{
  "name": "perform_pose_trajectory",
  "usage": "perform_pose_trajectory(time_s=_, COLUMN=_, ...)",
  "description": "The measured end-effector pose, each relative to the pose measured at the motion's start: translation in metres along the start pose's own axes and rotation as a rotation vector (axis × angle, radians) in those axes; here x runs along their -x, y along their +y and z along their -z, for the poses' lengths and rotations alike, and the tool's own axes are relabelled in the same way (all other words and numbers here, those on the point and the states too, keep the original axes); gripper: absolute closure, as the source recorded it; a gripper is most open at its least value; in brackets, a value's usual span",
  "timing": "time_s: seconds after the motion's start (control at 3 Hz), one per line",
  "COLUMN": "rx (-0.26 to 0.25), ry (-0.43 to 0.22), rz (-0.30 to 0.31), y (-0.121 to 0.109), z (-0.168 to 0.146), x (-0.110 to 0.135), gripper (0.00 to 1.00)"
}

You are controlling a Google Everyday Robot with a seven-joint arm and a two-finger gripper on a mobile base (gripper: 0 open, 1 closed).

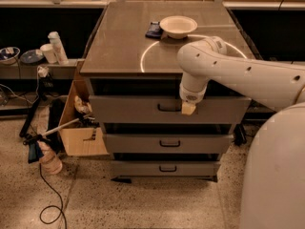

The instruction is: Close top drawer

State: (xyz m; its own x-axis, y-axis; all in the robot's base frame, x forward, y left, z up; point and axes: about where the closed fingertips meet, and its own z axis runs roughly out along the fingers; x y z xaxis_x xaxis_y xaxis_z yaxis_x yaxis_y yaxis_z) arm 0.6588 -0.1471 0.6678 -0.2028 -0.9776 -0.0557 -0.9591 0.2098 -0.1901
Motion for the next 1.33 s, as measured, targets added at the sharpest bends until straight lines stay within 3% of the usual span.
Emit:
perform_pose_trajectory(time_s=0.33, rx=0.0, ry=0.0, rz=0.0, y=0.0, z=-0.0001, x=0.0, gripper=1.0)
perform_pose_trajectory(time_s=1.0, rx=0.0, ry=0.0, rz=0.0, y=0.0001, z=-0.0001, x=0.0, gripper=0.58)
perform_pose_trajectory(time_s=1.33, rx=0.0, ry=0.0, rz=0.0, y=0.0001, z=-0.0001, x=0.0, gripper=0.61)
